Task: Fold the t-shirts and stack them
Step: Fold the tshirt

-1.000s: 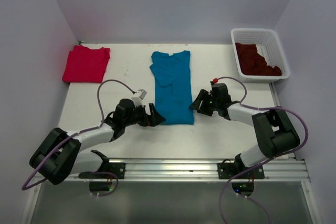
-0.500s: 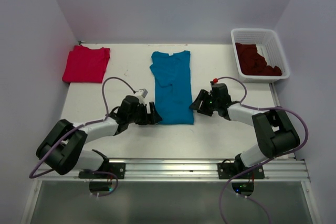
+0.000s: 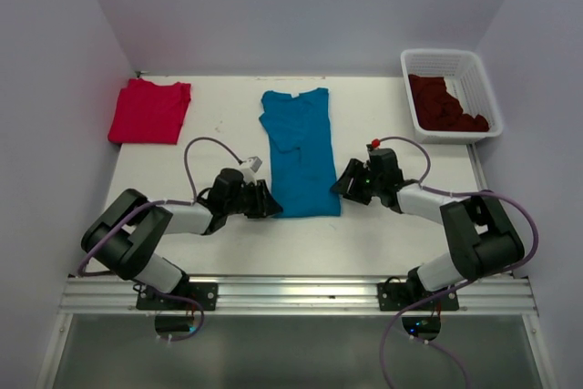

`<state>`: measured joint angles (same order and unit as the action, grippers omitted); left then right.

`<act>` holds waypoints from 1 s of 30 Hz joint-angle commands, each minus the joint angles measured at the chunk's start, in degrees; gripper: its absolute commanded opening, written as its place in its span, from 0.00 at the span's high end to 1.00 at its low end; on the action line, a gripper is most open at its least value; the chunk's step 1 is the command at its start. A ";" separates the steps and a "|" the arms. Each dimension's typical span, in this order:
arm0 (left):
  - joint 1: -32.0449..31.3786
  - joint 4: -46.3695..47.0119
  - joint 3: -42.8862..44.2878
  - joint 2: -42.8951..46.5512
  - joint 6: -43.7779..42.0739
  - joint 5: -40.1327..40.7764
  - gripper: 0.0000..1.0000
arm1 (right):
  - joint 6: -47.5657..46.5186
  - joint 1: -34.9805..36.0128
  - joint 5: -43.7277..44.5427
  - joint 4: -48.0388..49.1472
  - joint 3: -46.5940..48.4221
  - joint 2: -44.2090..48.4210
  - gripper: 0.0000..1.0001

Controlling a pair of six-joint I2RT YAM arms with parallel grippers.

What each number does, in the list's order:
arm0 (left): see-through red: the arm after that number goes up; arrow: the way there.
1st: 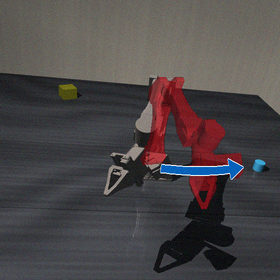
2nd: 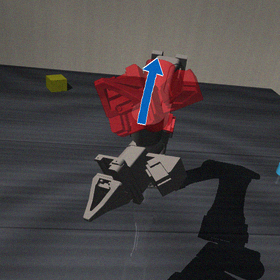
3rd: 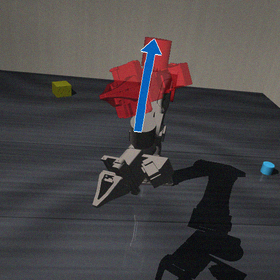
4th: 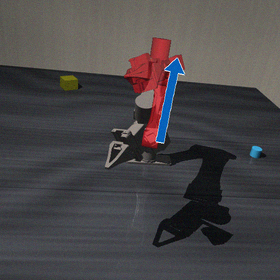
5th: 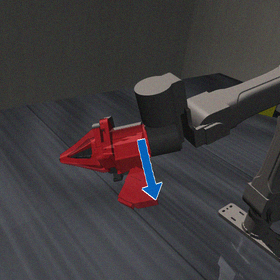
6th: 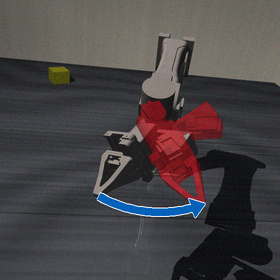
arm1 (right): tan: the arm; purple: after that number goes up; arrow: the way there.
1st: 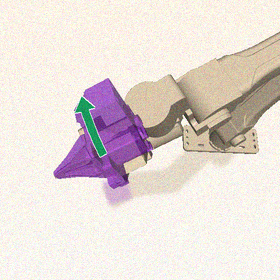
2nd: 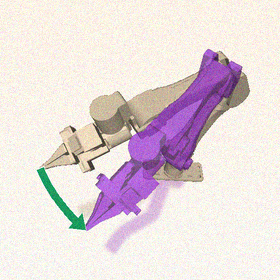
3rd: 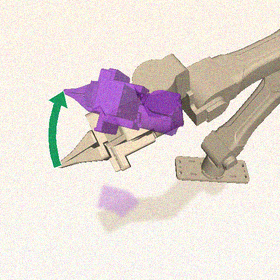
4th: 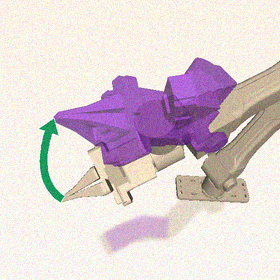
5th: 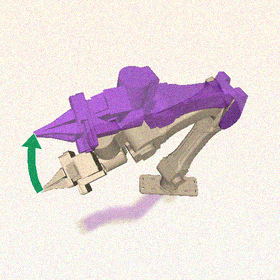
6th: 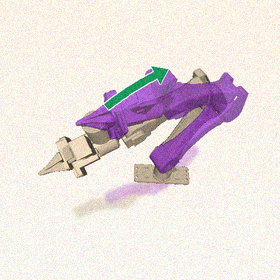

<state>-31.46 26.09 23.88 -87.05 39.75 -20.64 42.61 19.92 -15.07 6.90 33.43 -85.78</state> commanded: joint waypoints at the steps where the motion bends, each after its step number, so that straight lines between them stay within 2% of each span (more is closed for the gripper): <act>1: -0.09 -6.13 -2.70 -1.55 -0.90 0.25 0.69 | -1.57 0.12 2.59 -8.83 -2.93 -1.15 0.43; 3: -0.09 -5.96 -2.70 -1.37 -0.90 0.25 0.86 | -1.57 0.20 2.24 -8.74 -3.02 -0.89 0.43; 4: -0.09 -5.70 -2.78 -1.37 -0.90 0.25 1.00 | -1.57 0.20 2.24 -9.00 -3.11 -0.62 0.44; 12: -0.09 -4.20 -2.87 -1.37 -0.11 -0.71 1.00 | -0.78 0.12 1.72 -13.13 -5.91 7.54 0.44; 19: -0.09 -2.36 -3.49 -1.46 0.86 -1.24 1.00 | 4.23 0.29 -1.37 -11.38 -14.35 16.25 0.44; 30: -0.09 -2.18 -4.45 -0.23 1.47 -1.51 1.00 | 6.17 0.21 -4.35 -2.60 -13.66 8.27 0.47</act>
<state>-31.48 27.46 21.58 -87.15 41.43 -22.72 49.06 19.92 -20.86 6.98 21.28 -73.84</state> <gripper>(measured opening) 0.018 0.535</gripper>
